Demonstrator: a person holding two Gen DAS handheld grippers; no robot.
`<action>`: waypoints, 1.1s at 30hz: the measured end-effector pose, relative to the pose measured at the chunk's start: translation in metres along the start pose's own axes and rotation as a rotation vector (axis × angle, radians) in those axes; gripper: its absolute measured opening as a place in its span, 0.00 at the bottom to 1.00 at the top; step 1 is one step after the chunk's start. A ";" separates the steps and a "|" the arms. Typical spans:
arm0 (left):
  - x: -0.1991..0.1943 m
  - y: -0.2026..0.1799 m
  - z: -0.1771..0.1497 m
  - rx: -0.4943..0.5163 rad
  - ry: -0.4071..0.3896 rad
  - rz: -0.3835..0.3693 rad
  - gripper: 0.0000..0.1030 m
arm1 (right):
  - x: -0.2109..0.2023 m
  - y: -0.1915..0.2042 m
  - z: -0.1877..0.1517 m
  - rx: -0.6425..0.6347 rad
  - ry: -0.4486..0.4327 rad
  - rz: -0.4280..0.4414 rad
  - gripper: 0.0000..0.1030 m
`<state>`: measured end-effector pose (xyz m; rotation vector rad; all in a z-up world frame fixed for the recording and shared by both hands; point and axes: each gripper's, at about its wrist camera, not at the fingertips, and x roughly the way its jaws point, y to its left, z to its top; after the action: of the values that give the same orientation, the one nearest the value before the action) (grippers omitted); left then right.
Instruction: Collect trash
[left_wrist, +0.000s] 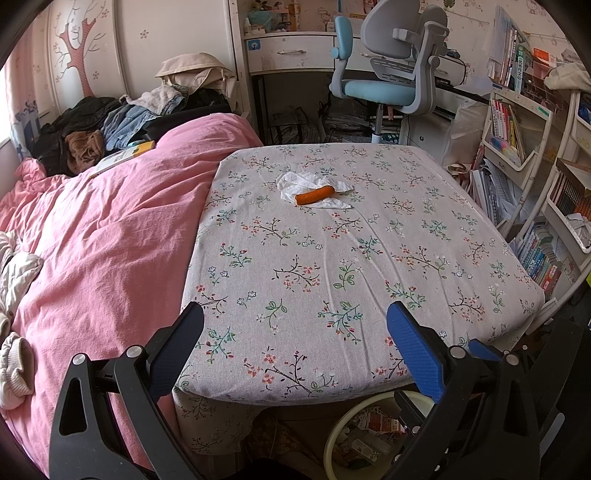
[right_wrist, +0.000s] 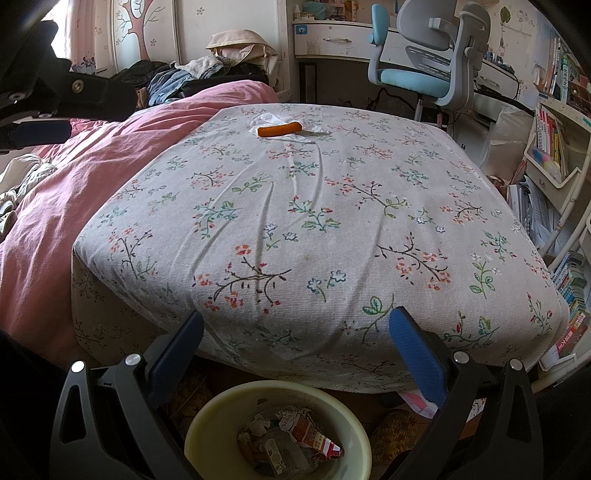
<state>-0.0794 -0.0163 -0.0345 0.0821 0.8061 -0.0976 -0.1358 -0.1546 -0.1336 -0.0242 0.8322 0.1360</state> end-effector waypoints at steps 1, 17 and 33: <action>0.000 0.000 -0.001 0.000 0.000 0.000 0.93 | 0.000 0.000 0.000 0.000 0.000 0.000 0.94; 0.000 -0.002 -0.002 0.000 0.001 -0.002 0.93 | 0.000 0.000 0.000 0.000 0.000 0.000 0.94; 0.000 -0.002 -0.001 0.001 0.002 -0.003 0.93 | 0.000 0.000 0.000 0.000 0.000 0.000 0.94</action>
<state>-0.0801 -0.0180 -0.0355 0.0824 0.8084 -0.1005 -0.1359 -0.1542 -0.1337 -0.0247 0.8317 0.1357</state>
